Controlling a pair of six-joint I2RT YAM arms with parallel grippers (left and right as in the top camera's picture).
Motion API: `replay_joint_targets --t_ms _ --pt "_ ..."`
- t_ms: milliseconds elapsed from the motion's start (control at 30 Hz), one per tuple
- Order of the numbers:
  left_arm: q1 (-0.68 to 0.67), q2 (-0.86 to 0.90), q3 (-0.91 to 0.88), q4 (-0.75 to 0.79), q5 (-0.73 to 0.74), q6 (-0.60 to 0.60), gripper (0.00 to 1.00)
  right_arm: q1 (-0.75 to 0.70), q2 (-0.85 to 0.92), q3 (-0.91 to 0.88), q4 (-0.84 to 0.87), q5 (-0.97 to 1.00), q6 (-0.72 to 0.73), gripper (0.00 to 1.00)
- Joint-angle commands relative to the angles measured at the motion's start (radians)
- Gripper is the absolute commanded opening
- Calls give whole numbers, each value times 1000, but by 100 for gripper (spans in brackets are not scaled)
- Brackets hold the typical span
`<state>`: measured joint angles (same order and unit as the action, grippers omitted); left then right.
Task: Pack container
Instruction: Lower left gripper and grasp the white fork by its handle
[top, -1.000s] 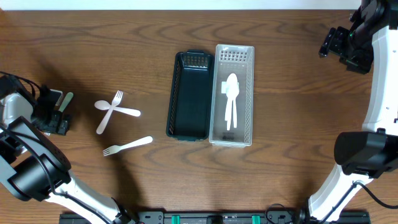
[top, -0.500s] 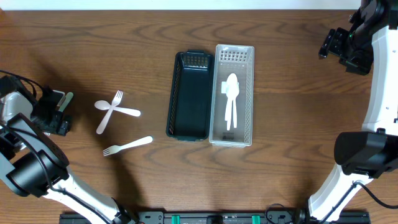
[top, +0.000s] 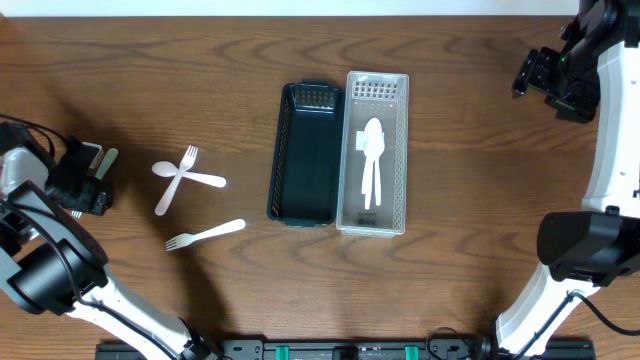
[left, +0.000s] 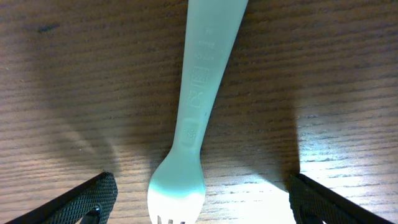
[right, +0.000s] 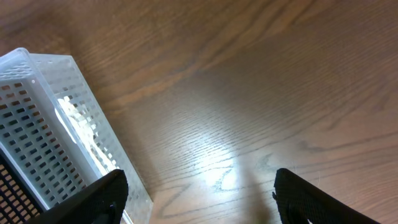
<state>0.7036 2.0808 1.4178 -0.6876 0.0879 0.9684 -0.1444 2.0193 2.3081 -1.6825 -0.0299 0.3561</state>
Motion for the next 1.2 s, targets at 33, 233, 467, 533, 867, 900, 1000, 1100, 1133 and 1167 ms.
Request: replay_joint_targets --t_ms 33,233,467,533,867,900,1000,1100,1133,1167 --pt "14 122 -46 4 19 -10 92 8 -3 -7 -6 0 15 78" --pt "29 122 -47 -4 33 -12 91 8 -3 -6 -9 -1 26 78" --pt "31 123 -48 -6 36 -11 84 8 -3 -6 -15 -1 26 78" --pt "31 122 -48 -6 36 -11 78 8 -3 -6 -15 -1 26 78" --pt "31 123 -48 -2 36 -11 62 8 -3 -6 -15 0 32 78" --pt "31 122 -48 -2 37 -12 61 8 -3 -6 -14 0 32 78" --pt "31 122 -48 -8 37 -13 53 8 -3 -6 -12 0 32 78" --pt "31 122 -48 -14 37 -17 45 7 -3 -6 -12 0 32 78" --pt "31 122 -48 -14 37 -31 44 7 -3 -6 -12 0 32 78" --pt "31 122 -48 -14 37 -47 43 7 -3 -6 -12 0 32 78"
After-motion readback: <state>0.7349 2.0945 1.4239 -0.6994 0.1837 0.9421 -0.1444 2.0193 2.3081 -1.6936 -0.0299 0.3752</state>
